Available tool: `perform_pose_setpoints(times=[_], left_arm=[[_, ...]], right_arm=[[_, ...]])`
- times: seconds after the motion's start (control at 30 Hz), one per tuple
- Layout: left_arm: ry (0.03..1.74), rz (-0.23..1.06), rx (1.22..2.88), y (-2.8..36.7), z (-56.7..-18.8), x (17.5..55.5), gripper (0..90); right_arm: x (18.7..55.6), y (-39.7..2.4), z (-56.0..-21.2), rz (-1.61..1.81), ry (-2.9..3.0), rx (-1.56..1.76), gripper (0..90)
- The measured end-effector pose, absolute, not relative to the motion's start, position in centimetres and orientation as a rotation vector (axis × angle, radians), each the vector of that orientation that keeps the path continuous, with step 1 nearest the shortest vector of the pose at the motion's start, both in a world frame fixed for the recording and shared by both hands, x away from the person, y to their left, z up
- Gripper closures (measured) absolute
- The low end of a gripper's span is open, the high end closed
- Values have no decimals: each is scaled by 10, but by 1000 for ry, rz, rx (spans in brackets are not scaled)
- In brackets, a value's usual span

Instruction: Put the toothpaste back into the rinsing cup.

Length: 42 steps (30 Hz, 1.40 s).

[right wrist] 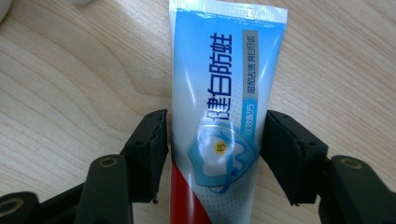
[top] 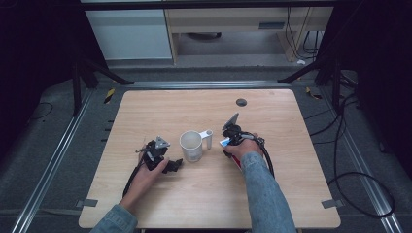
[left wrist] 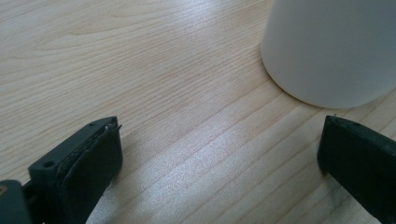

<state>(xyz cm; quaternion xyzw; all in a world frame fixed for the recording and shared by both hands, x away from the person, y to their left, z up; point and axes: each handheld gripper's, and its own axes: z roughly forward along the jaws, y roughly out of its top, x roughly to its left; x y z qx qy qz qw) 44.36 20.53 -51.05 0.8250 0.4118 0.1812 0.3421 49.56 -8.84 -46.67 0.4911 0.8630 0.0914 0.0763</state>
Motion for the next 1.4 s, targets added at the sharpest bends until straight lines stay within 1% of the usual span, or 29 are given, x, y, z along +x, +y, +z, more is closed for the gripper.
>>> perform_pose_setpoints(times=[0.27,0.4,0.53,0.77,1.0,1.4], left_arm=[[1070,472,2146,205,-511,444,0],[1070,472,2146,205,-511,444,0],[1070,472,2146,205,-510,444,0],[1069,473,2147,205,-511,444,0],[1069,472,2147,205,-510,444,0],[1067,473,2148,205,-510,444,0]], right_arm=[[496,-90,-470,272,2589,1487,448],[496,-92,-469,273,2608,1494,481],[496,-92,-468,278,2616,1483,541],[495,-99,-461,318,2621,1508,692],[494,-99,-457,311,2624,1480,727],[489,-97,-441,283,2620,1443,737]])
